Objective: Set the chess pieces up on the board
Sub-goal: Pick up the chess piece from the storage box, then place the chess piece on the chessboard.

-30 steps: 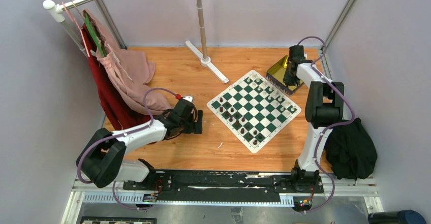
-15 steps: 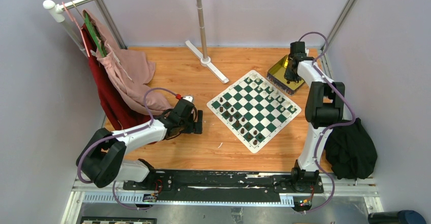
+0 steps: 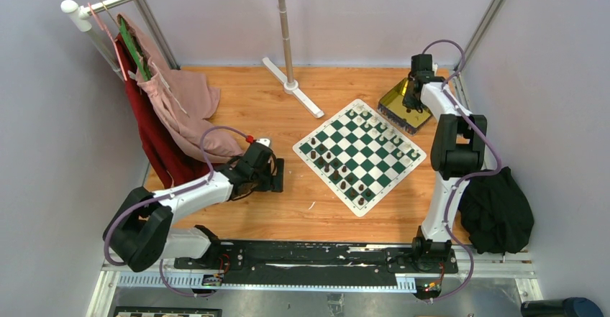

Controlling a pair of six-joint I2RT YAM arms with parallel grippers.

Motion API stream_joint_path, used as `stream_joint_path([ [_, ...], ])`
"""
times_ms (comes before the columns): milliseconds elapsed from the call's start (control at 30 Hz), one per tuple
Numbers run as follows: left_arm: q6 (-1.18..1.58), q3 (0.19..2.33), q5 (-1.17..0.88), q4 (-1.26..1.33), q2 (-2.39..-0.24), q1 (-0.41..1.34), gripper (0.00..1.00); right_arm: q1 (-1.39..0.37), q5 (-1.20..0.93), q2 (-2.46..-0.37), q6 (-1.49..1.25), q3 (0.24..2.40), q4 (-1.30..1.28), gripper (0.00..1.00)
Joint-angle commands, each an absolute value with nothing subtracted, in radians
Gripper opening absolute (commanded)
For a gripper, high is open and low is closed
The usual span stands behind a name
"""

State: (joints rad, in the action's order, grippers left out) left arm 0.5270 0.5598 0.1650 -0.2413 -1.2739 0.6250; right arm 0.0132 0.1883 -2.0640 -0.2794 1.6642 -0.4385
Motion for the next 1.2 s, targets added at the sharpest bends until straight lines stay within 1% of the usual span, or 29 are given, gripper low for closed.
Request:
stream_joint_path([
  [0,0.528,0.538,0.183,-0.262,-1.228,0.629,1.00,0.018,0.193,-2.056,-0.260,1.701,-0.458,0.00],
  [200,0.554,0.502,0.189,-0.265,-1.148,0.629,1.00,0.003,0.184,-1.991,-0.245,1.682,-0.466,0.00],
  [633,0.599,0.424,0.163,-0.273,-0.996,0.629,1.00,-0.154,0.142,-1.803,-0.208,1.596,-0.495,0.00],
  [833,0.602,0.419,0.163,-0.291,-0.944,0.629,1.00,-0.275,0.108,-1.756,-0.176,1.594,-0.521,0.00],
  [1167,0.604,0.404,0.173,-0.332,-0.863,0.629,1.00,-0.533,0.068,-1.825,-0.131,1.699,-0.569,0.00],
])
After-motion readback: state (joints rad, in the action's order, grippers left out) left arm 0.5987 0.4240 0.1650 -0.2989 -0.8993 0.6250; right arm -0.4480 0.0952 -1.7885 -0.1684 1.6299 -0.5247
